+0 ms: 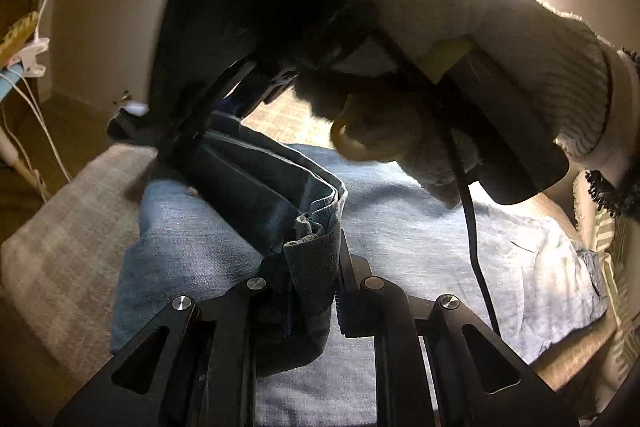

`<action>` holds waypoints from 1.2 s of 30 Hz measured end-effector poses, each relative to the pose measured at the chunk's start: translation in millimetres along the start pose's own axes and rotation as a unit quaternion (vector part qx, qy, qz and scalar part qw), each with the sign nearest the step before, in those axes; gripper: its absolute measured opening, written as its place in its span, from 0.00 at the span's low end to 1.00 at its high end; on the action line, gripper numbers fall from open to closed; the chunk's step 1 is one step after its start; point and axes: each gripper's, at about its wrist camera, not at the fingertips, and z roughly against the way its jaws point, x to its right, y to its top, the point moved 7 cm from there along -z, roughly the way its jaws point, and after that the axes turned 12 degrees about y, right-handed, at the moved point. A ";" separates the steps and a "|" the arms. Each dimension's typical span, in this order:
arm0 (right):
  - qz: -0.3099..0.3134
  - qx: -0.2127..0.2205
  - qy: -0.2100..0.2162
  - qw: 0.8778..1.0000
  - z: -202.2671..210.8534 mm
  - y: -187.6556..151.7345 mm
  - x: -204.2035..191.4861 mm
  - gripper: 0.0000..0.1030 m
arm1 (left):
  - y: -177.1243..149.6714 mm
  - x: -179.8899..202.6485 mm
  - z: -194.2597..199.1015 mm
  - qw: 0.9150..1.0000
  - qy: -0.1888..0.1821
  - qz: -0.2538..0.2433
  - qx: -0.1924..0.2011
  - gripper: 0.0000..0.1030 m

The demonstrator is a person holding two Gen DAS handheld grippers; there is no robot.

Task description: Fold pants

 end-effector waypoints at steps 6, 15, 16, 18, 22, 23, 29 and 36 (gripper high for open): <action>-0.107 0.127 0.088 0.982 76.6 -36.5 27.5 0.04 | 17.9 35.2 23.4 0.998 -0.034 -0.049 0.021 0.13; -0.307 0.254 0.178 0.900 115.5 -204.4 80.3 0.38 | -16.9 112.0 26.7 0.975 -0.103 -0.193 -0.030 0.13; -0.328 0.260 0.194 0.887 112.4 -219.4 88.5 0.38 | -21.1 115.8 26.6 0.974 -0.104 -0.200 -0.035 0.13; -0.346 0.261 0.207 0.877 106.6 -231.0 95.8 0.42 | -22.9 115.4 29.4 0.974 -0.106 -0.196 -0.037 0.13; -0.362 0.258 0.227 0.866 102.5 -241.3 100.0 0.55 | -15.9 107.8 30.9 0.979 -0.115 -0.165 -0.043 0.13; -0.362 0.260 0.232 0.865 102.7 -240.1 99.5 0.55 | -19.6 104.9 34.3 0.979 -0.115 -0.164 -0.041 0.13; -0.364 0.258 0.232 0.865 91.9 -211.0 92.7 0.44 | -29.2 108.5 41.2 0.970 -0.119 -0.205 -0.056 0.16; -0.372 0.248 0.247 0.859 80.4 -214.2 88.2 0.53 | -45.0 108.7 45.1 0.963 -0.075 -0.257 -0.032 0.25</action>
